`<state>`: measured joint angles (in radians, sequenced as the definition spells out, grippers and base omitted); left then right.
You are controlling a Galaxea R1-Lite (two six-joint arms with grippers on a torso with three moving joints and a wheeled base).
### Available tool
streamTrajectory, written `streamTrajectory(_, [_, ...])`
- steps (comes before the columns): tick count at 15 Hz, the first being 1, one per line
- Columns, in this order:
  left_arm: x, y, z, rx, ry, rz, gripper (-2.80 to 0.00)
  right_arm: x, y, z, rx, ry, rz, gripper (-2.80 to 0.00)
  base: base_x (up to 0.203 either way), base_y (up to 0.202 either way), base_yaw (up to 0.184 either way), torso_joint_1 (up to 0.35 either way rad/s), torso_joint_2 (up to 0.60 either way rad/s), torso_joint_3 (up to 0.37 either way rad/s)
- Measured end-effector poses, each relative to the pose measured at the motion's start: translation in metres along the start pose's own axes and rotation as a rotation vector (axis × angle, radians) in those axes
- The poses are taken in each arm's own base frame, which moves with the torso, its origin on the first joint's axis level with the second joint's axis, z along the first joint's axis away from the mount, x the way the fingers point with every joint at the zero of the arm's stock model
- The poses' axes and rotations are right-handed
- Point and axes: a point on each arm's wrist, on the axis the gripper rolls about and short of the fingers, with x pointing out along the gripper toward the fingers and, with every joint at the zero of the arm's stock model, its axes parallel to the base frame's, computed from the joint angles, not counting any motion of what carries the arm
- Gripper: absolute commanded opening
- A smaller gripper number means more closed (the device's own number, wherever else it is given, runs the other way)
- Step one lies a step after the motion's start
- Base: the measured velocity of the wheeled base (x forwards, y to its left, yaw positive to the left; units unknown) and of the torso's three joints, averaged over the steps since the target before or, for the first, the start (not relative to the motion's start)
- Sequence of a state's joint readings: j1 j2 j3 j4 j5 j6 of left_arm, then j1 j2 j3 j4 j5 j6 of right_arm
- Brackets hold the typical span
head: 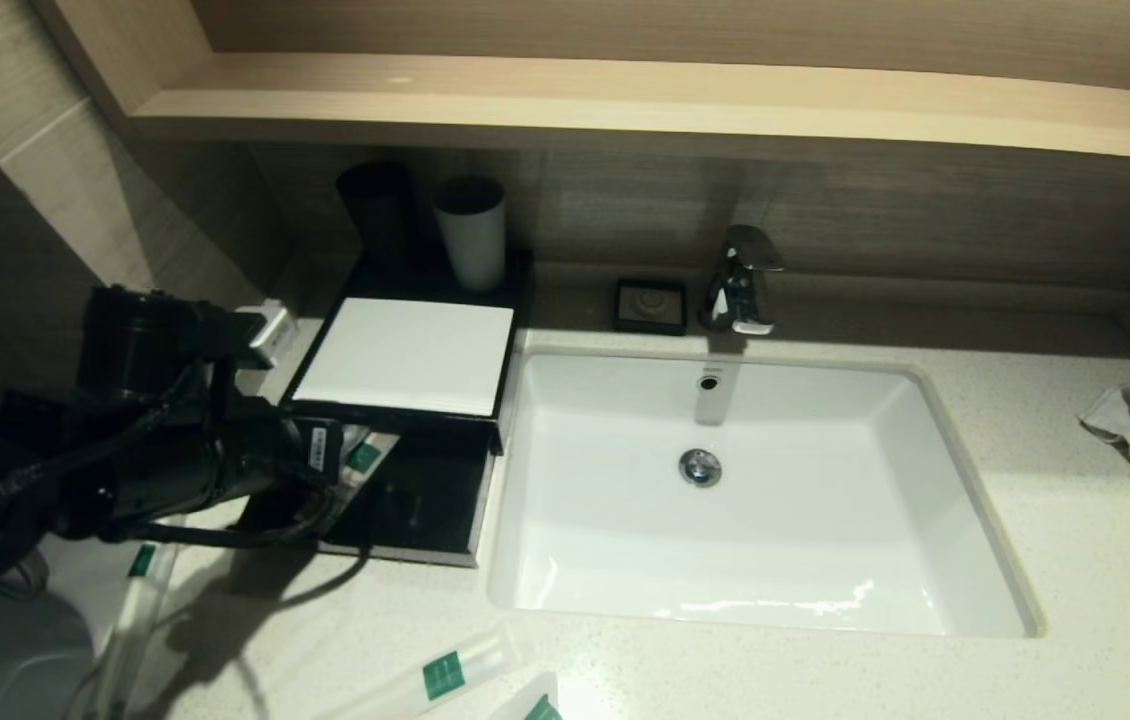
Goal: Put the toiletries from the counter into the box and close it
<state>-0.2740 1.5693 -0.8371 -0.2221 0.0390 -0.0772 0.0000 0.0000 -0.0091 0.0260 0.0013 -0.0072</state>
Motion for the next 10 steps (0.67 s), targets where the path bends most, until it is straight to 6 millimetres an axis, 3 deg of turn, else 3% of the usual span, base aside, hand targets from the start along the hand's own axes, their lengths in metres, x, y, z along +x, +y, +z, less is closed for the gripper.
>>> streamTrajectory(10, [-0.0033, 0.0032, 0.004, 0.013, -0.017, 0.023, -2.8, 0.0, 0.0, 0.0, 0.0, 0.0, 0.0, -2.8, 0.0, 0.0, 0.0, 0.0, 0.0, 0.0])
